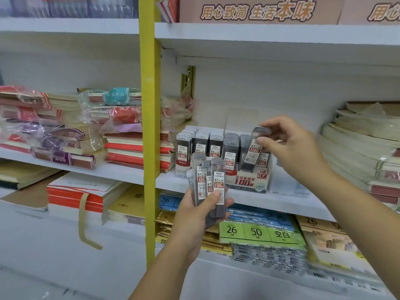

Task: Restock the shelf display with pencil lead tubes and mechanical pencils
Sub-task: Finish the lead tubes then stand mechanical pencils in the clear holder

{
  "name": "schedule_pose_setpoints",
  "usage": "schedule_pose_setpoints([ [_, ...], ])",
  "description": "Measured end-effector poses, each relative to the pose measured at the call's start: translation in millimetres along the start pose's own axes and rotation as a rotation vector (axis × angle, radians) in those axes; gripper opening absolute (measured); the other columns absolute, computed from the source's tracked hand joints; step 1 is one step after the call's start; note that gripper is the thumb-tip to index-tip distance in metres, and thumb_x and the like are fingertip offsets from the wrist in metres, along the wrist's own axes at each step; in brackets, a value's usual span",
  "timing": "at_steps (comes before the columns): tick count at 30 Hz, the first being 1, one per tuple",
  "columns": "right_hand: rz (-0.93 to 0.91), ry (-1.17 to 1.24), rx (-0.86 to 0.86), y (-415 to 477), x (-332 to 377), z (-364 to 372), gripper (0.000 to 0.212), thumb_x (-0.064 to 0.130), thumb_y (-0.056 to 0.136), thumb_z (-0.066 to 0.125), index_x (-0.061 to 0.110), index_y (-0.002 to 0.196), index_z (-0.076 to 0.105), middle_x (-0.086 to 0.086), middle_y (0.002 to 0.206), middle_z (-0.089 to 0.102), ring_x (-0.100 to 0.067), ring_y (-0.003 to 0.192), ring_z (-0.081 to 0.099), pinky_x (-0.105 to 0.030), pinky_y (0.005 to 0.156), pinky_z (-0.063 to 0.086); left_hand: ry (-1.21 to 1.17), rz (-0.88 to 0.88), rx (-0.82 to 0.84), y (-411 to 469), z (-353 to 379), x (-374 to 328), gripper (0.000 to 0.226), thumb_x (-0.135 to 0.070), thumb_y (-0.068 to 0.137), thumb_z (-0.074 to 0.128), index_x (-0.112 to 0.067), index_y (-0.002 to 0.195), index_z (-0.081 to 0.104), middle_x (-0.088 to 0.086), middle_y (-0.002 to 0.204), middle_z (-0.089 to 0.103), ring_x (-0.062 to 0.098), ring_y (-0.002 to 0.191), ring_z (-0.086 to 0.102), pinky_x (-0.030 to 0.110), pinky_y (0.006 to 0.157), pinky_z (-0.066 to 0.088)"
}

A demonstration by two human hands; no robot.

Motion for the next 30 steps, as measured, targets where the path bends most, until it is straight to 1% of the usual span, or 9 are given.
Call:
schedule_pose_setpoints([
  [5, 0.021, -0.237, 0.04, 6, -16, 17, 0.03, 0.022, 0.08, 0.077, 0.034, 0.104, 0.065, 0.018, 0.094, 0.047, 0.0, 0.083, 0.051, -0.01, 0.071, 0.04, 0.005, -0.009, 0.02, 3, 1, 0, 0.049, -0.036, 0.082, 0.072, -0.032, 0.128, 0.056, -0.002, 0.116, 0.075, 0.023, 0.104, 0.074, 0.03, 0.076, 0.061],
  [7, 0.002, -0.381, 0.036, 2, -21, 22, 0.034, 0.027, 0.08, 0.077, 0.026, 0.113, 0.068, 0.015, 0.094, 0.041, -0.006, 0.088, 0.045, -0.019, 0.08, 0.041, 0.009, -0.012, 0.03, 4, 3, 0, 0.048, -0.037, 0.083, 0.072, -0.032, 0.128, 0.056, -0.003, 0.117, 0.075, 0.023, 0.104, 0.074, 0.03, 0.076, 0.061],
  [10, -0.101, -0.586, -0.017, -9, -24, 26, 0.039, 0.029, 0.082, 0.074, 0.02, 0.119, 0.068, 0.004, 0.101, 0.046, -0.019, 0.098, 0.043, -0.036, 0.084, 0.04, 0.021, -0.026, 0.04, 4, 5, 1, 0.045, -0.036, 0.084, 0.072, -0.032, 0.126, 0.057, -0.002, 0.117, 0.075, 0.023, 0.105, 0.073, 0.031, 0.078, 0.061],
  [14, -0.126, -0.693, -0.064, -22, -23, 28, 0.037, 0.023, 0.088, 0.068, 0.017, 0.124, 0.066, -0.01, 0.112, 0.057, -0.031, 0.101, 0.044, -0.04, 0.084, 0.039, 0.016, -0.048, 0.051, 2, 10, 0, 0.047, -0.035, 0.083, 0.074, -0.03, 0.127, 0.056, 0.0, 0.118, 0.075, 0.025, 0.106, 0.073, 0.029, 0.076, 0.061],
  [17, -0.147, -0.429, -0.137, -39, -16, 28, 0.03, 0.015, 0.092, 0.063, 0.014, 0.122, 0.066, -0.002, 0.106, 0.06, -0.02, 0.097, 0.051, -0.027, 0.082, 0.04, 0.012, -0.063, 0.079, -2, 14, -2, 0.054, -0.038, 0.079, 0.077, -0.028, 0.128, 0.057, 0.002, 0.119, 0.075, 0.026, 0.106, 0.073, 0.03, 0.076, 0.061],
  [20, 0.058, 0.019, 0.048, -49, -5, 31, 0.028, 0.025, 0.094, 0.059, 0.034, 0.121, 0.062, 0.018, 0.094, 0.063, 0.0, 0.081, 0.058, -0.01, 0.07, 0.045, 0.027, -0.082, 0.123, -3, 18, -3, 0.049, -0.039, 0.08, 0.078, -0.031, 0.125, 0.06, 0.003, 0.121, 0.073, 0.027, 0.109, 0.072, 0.032, 0.079, 0.061],
  [24, 0.292, 0.305, 0.261, -52, 3, 35, 0.026, 0.024, 0.089, 0.067, 0.035, 0.112, 0.06, 0.006, 0.081, 0.072, -0.004, 0.068, 0.066, -0.011, 0.056, 0.046, 0.03, -0.1, 0.159, -5, 20, -2, 0.04, -0.037, 0.082, 0.077, -0.037, 0.12, 0.064, 0.002, 0.123, 0.073, 0.029, 0.109, 0.072, 0.034, 0.08, 0.061],
  [27, 0.288, 0.3, 0.194, -51, 3, 28, 0.015, 0.023, 0.088, 0.069, 0.03, 0.1, 0.063, 0.008, 0.076, 0.073, 0.001, 0.06, 0.063, -0.012, 0.052, 0.045, 0.05, -0.082, 0.143, -6, 20, 0, 0.045, -0.036, 0.084, 0.072, -0.033, 0.126, 0.059, 0.002, 0.12, 0.074, 0.029, 0.106, 0.073, 0.033, 0.076, 0.061],
  [30, 0.278, 0.281, -0.042, -42, 1, 9, 0.015, 0.023, 0.088, 0.068, 0.035, 0.095, 0.061, 0.004, 0.082, 0.072, 0.004, 0.062, 0.062, -0.011, 0.052, 0.047, 0.071, -0.044, 0.114, -4, 17, -1, 0.045, -0.037, 0.086, 0.068, -0.032, 0.129, 0.056, 0.0, 0.117, 0.075, 0.026, 0.104, 0.074, 0.03, 0.073, 0.062],
])
Point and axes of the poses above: each hand's wrist, its own y-axis towards the middle knuckle, its own z-axis out of the palm, x = y × z, the point moved 1 cm from there along y, towards the middle knuckle
